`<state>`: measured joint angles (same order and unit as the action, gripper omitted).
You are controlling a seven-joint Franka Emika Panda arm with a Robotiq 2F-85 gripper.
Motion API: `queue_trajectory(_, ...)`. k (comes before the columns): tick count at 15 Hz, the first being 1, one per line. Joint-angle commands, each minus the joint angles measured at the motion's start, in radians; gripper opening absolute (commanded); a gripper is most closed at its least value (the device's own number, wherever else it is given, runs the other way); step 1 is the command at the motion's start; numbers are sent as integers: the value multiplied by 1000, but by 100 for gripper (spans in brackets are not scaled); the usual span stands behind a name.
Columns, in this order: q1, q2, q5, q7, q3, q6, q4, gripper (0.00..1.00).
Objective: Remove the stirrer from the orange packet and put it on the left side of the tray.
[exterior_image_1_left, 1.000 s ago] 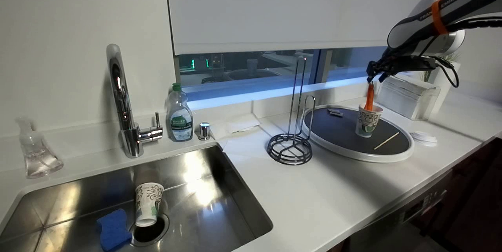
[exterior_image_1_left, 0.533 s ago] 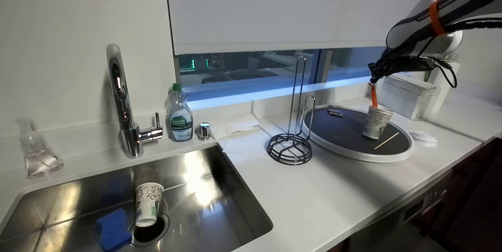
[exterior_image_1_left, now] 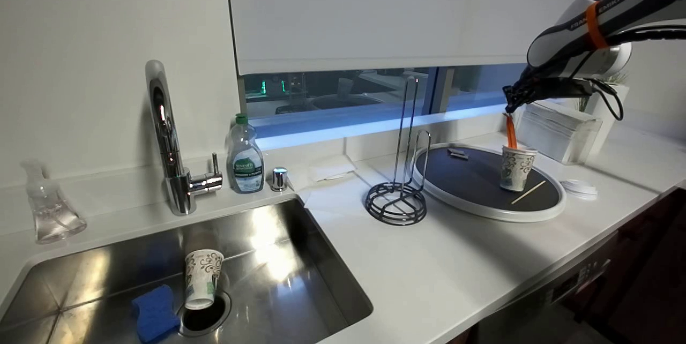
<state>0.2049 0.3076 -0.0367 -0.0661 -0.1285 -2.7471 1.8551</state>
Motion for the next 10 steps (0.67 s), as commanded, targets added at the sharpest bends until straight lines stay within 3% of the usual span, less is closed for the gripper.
queue_trajectory(1, 11, -4, -23, -26, 14, -53, 9, 2)
queue_trajectory(10, 35, -74, -65, -94, 87, -263, 102, 2)
